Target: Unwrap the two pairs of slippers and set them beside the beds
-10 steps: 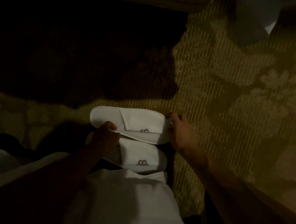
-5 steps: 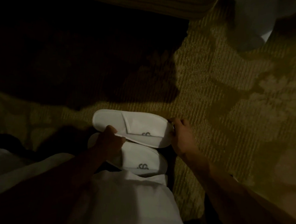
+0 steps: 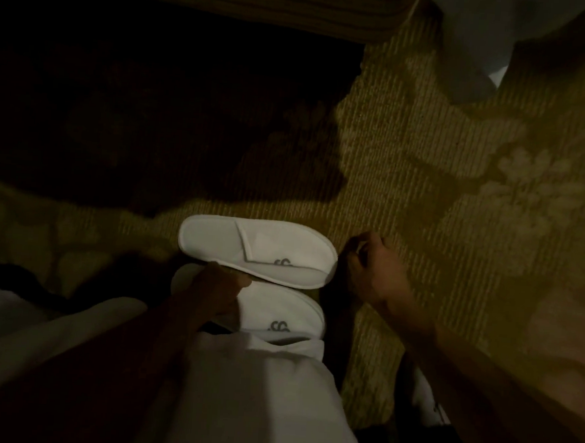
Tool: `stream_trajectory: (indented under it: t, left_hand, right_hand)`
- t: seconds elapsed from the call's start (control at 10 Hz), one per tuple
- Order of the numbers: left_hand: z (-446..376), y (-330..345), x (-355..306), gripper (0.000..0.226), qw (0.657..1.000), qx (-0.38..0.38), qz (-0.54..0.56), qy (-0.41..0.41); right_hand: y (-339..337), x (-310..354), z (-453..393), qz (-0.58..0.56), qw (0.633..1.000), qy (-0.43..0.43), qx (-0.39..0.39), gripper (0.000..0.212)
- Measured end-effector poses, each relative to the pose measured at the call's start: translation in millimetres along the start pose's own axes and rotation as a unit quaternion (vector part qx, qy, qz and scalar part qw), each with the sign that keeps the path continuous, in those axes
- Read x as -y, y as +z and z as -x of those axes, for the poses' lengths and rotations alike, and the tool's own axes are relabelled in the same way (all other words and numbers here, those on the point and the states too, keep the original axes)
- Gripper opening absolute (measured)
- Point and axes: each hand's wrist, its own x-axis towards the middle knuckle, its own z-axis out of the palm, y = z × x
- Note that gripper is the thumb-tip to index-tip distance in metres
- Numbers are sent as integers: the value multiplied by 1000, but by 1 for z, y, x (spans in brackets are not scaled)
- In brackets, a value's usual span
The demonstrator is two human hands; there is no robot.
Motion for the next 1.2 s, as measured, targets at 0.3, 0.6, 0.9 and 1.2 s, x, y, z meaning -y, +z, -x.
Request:
stream_trajectory:
  t: [0.3,0.6,0.9,1.2]
  left_hand:
    - [-11,9,10,39,995,-45,-85,-3]
    - [-16,12,18,52,995,-70,34,-69]
    - [5,-10,1,29,946,-68,-232,215]
    - [33,-26,-16,28,949,-101,297,27]
  right_hand:
    - [13,-3,2,-12,999,6,35,32]
    - [10,-5,0,-22,999,15,41,30]
    - [13,14,7,43,998,-22,42,38]
    - [-17,64,28,45,994,-82,64,42]
